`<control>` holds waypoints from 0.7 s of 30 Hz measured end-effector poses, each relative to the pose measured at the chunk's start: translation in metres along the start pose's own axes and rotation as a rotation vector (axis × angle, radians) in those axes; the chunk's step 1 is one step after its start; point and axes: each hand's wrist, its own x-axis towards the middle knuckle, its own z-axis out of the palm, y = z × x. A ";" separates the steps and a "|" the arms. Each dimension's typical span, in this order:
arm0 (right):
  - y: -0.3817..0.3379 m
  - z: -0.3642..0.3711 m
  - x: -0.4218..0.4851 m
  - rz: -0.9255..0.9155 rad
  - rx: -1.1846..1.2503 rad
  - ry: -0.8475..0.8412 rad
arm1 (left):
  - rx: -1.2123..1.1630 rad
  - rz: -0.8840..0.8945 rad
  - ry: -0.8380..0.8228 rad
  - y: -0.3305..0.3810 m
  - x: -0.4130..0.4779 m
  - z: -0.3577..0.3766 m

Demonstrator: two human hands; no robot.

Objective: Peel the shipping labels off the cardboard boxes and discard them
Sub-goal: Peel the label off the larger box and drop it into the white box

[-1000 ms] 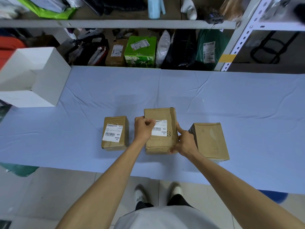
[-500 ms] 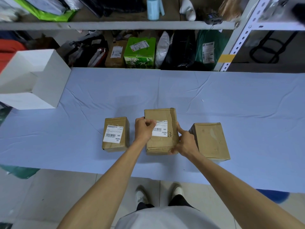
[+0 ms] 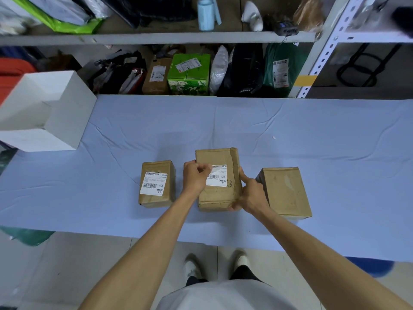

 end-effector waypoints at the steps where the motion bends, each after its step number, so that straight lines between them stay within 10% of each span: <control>1: 0.000 0.000 0.000 0.002 -0.016 -0.002 | 0.005 -0.002 -0.003 0.000 0.000 0.000; 21: 0.013 0.002 0.012 -0.019 0.056 0.022 | 0.108 -0.008 -0.003 0.003 -0.001 -0.002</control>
